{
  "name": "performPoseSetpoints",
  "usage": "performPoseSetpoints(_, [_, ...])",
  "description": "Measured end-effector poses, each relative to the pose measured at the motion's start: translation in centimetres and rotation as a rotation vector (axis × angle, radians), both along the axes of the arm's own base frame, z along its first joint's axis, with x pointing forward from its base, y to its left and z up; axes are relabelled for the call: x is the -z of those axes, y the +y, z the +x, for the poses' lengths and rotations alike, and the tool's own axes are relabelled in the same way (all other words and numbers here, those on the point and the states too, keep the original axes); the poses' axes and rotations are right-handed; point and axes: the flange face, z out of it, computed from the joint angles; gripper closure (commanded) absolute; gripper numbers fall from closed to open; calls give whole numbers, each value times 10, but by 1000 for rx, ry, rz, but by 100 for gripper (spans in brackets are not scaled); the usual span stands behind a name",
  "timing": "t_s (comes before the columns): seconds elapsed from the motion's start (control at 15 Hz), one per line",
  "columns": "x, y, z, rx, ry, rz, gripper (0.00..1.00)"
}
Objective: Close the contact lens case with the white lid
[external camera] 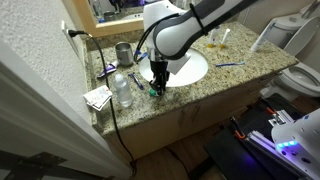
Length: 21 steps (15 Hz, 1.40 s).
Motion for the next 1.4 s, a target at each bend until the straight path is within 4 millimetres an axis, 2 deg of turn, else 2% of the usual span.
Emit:
performPoseSetpoints(1.2, [-2, 6, -2, -10, -3, 3, 91])
performPoseSetpoints(1.27, [-2, 5, -2, -10, -3, 2, 88])
performPoseSetpoints(1.33, [-1, 5, -2, -10, -2, 2, 55])
performPoseSetpoints(1.4, [-1, 5, -2, -9, -1, 1, 41])
